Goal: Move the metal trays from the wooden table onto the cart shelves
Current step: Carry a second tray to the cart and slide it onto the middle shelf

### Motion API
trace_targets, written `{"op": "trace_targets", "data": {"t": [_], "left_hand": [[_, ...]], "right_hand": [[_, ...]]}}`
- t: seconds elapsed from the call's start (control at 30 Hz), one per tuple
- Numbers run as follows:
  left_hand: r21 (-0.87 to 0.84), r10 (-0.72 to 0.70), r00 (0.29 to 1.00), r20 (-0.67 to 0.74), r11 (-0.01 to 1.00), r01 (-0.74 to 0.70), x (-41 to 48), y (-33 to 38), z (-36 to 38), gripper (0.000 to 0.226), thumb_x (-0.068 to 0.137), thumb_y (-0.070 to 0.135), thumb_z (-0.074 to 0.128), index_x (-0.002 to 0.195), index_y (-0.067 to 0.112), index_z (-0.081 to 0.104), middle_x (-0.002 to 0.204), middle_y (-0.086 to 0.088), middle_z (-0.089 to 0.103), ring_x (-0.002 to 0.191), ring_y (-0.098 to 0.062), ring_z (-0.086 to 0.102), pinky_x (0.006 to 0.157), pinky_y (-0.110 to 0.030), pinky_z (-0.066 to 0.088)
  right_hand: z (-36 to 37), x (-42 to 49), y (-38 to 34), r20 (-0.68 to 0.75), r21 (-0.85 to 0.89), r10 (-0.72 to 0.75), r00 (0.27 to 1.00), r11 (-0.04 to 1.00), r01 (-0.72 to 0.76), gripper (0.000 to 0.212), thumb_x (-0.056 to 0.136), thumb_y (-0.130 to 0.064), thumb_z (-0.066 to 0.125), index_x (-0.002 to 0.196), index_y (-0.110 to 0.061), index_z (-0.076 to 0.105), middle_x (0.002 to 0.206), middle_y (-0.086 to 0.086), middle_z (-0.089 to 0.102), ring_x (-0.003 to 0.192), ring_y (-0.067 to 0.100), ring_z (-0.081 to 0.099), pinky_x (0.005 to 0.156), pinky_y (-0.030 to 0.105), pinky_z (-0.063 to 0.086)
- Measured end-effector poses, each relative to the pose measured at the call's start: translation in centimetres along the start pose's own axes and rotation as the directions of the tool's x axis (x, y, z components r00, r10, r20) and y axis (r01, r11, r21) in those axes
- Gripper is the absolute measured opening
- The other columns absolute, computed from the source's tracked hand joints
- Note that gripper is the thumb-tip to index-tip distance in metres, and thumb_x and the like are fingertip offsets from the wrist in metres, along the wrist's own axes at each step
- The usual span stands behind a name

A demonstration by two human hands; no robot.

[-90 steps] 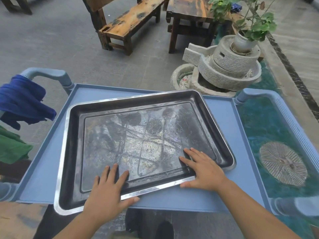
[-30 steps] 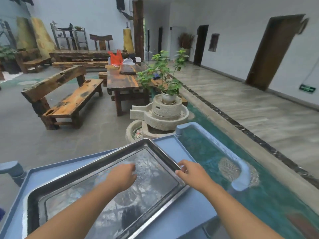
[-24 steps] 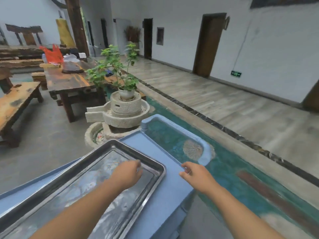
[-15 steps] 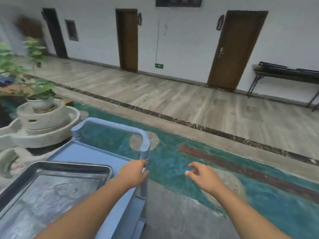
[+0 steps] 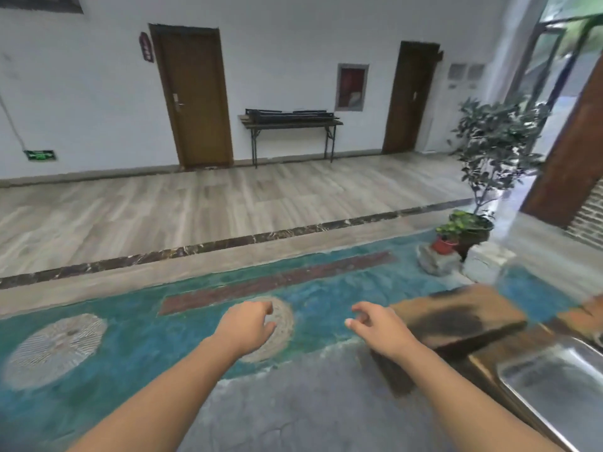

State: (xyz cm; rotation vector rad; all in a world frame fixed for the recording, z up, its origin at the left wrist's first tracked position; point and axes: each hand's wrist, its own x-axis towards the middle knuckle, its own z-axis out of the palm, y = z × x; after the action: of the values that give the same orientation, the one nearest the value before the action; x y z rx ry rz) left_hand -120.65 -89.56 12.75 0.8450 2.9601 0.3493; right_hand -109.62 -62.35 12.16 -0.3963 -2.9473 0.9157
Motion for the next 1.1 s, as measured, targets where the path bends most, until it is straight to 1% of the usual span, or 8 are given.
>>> {"op": "trace_targets", "data": {"t": [0.1,0.23,0.37,0.53,0.67,0.83,0.93,1.1], "left_hand": [[-0.005,0.127,0.991,0.048,0.992,-0.127,4.1,9.4,2.9,0.037,0.093,0.038,0.052,0.123,0.018,0.057,0.116,-0.006,0.069,0.109,-0.027,0.061,0.084,-0.034,0.047],[-0.018,0.302,0.947,0.106,0.953,-0.302,7.9,21.8,6.2,0.036,0.091,0.041,0.053,0.119,0.019,0.058,0.112,-0.007,0.069,0.110,-0.029,0.062,0.088,-0.039,0.050],[-0.050,0.476,0.864,0.162,0.879,-0.475,10.2,32.9,8.7,0.030,0.090,0.043,0.053,0.106,0.019,0.058,0.106,-0.007,0.069,0.104,-0.030,0.063,0.081,-0.038,0.052],[-0.095,0.642,0.736,0.215,0.763,-0.639,11.6,44.0,11.5,0.027,0.089,0.045,0.053,0.103,0.022,0.059,0.102,-0.001,0.068,0.101,-0.029,0.063,0.075,-0.035,0.049],[-0.142,0.721,0.637,0.273,0.685,-0.715,13.0,50.9,14.1,0.025,0.091,0.042,0.053,0.103,0.022,0.059,0.098,0.000,0.068,0.093,-0.025,0.065,0.074,-0.035,0.052],[-0.190,0.795,0.521,0.311,0.589,-0.786,15.5,57.4,18.3,0.030,0.093,0.042,0.055,0.111,0.019,0.059,0.105,-0.003,0.068,0.096,-0.025,0.065,0.079,-0.035,0.051],[-0.213,0.809,0.479,0.342,0.563,-0.798,17.2,59.9,21.0,0.029,0.092,0.040,0.056,0.112,0.020,0.060,0.105,-0.003,0.069,0.095,-0.024,0.066,0.074,-0.032,0.048],[-0.254,0.811,0.431,0.396,0.547,-0.797,19.4,62.8,24.6,0.035,0.092,0.039,0.058,0.122,0.021,0.060,0.113,-0.001,0.070,0.102,-0.020,0.066,0.083,-0.031,0.050]], "right_hand": [[-5.4,-2.9,8.2,-0.092,0.005,0.114,0.989,0.993,-0.114,0.047,0.084,-0.051,0.061,0.121,-0.022,0.063,0.096,-0.005,0.071,0.100,0.016,0.065,0.086,0.029,0.048],[-11.3,-8.5,17.9,-0.182,0.073,0.289,0.940,0.957,-0.280,0.044,0.083,-0.052,0.062,0.117,-0.025,0.064,0.090,-0.007,0.071,0.094,0.012,0.065,0.086,0.031,0.050],[-15.4,-14.6,25.7,-0.264,0.129,0.463,0.846,0.886,-0.445,0.038,0.084,-0.048,0.062,0.115,-0.027,0.065,0.097,-0.007,0.071,0.097,0.014,0.066,0.084,0.029,0.049],[-17.8,-21.7,32.5,-0.309,0.205,0.625,0.717,0.779,-0.592,0.045,0.088,-0.048,0.059,0.125,-0.023,0.060,0.101,-0.005,0.068,0.096,0.014,0.063,0.084,0.030,0.048],[-18.3,-25.8,36.5,-0.332,0.272,0.741,0.583,0.667,-0.694,0.044,0.088,-0.052,0.058,0.124,-0.026,0.058,0.100,-0.008,0.067,0.093,0.011,0.062,0.079,0.026,0.045],[-18.9,-28.0,40.9,-0.333,0.332,0.834,0.440,0.541,-0.773,0.047,0.088,-0.052,0.059,0.125,-0.024,0.058,0.102,-0.005,0.068,0.094,0.013,0.063,0.080,0.027,0.047],[-18.7,-28.1,43.0,-0.319,0.372,0.873,0.369,0.474,-0.798,0.048,0.088,-0.052,0.060,0.126,-0.023,0.058,0.104,-0.003,0.070,0.093,0.015,0.064,0.080,0.027,0.047],[-17.9,-28.9,45.9,-0.284,0.425,0.917,0.279,0.381,-0.821,0.051,0.087,-0.051,0.061,0.127,-0.020,0.058,0.103,-0.001,0.072,0.097,0.017,0.066,0.083,0.029,0.050]]}}
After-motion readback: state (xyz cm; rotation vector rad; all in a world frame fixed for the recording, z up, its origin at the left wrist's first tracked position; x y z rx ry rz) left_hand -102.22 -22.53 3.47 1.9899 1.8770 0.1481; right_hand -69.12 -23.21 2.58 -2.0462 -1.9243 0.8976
